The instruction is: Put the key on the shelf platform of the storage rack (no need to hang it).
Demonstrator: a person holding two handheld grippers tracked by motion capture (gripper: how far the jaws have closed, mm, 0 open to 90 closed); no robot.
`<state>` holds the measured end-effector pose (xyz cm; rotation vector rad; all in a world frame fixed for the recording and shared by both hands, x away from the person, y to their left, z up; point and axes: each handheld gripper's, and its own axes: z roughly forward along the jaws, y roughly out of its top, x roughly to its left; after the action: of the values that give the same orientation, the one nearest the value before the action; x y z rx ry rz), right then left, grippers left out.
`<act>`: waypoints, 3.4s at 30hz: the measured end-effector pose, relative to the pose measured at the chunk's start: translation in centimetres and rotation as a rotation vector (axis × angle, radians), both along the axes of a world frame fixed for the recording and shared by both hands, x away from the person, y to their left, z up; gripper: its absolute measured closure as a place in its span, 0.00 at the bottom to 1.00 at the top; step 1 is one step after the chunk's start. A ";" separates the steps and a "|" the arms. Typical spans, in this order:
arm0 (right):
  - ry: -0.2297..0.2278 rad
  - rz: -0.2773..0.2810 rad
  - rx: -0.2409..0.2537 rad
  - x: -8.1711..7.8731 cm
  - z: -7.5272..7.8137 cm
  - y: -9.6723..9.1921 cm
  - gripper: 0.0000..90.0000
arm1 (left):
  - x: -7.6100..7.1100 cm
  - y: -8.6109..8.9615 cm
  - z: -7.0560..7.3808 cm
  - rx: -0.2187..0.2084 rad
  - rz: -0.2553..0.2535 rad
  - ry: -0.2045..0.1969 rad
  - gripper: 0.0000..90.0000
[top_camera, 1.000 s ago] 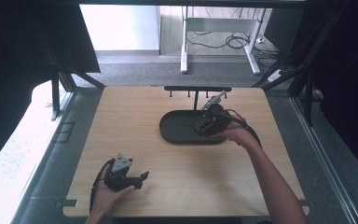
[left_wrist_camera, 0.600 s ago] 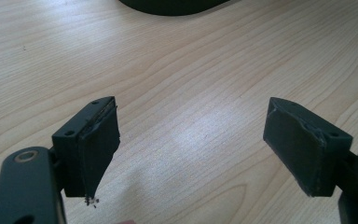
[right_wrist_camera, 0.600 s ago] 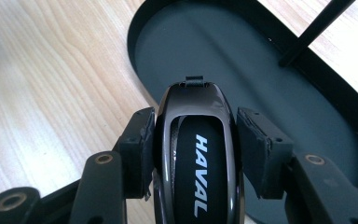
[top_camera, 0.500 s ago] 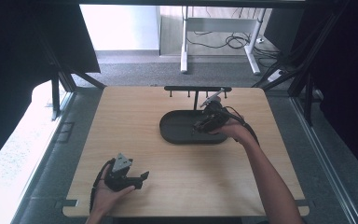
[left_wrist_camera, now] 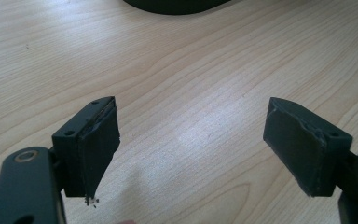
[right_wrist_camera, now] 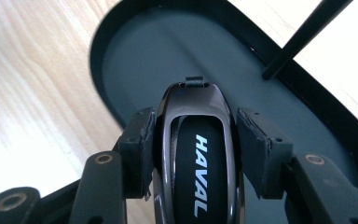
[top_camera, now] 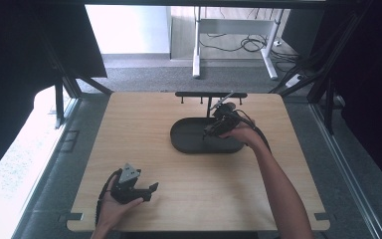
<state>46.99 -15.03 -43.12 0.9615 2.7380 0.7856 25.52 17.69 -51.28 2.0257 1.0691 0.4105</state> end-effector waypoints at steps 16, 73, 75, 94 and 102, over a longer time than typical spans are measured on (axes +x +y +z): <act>0.020 0.000 -0.038 1.8 -2.8 0.5 0.55 | 0.0 0.2 0.0 -0.005 0.001 0.003 0.21; -0.079 0.042 -0.119 0.1 -4.5 0.5 0.46 | 0.1 -0.1 -0.2 0.017 -0.014 0.013 0.20; -0.090 0.051 -0.106 -0.4 -4.2 0.4 0.46 | 0.0 -0.1 -0.2 0.015 -0.013 0.013 0.21; -0.151 0.055 0.057 -7.2 -2.8 -3.3 0.45 | 0.0 -0.2 -0.2 0.015 -0.016 0.012 0.21; -0.168 0.040 0.110 -10.4 -3.5 -5.9 0.45 | -0.1 -0.3 -0.2 0.016 -0.016 0.012 0.21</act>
<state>36.59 -20.93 -46.65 0.8219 2.6006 0.9847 25.44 17.44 -51.45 2.0519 1.0594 0.4001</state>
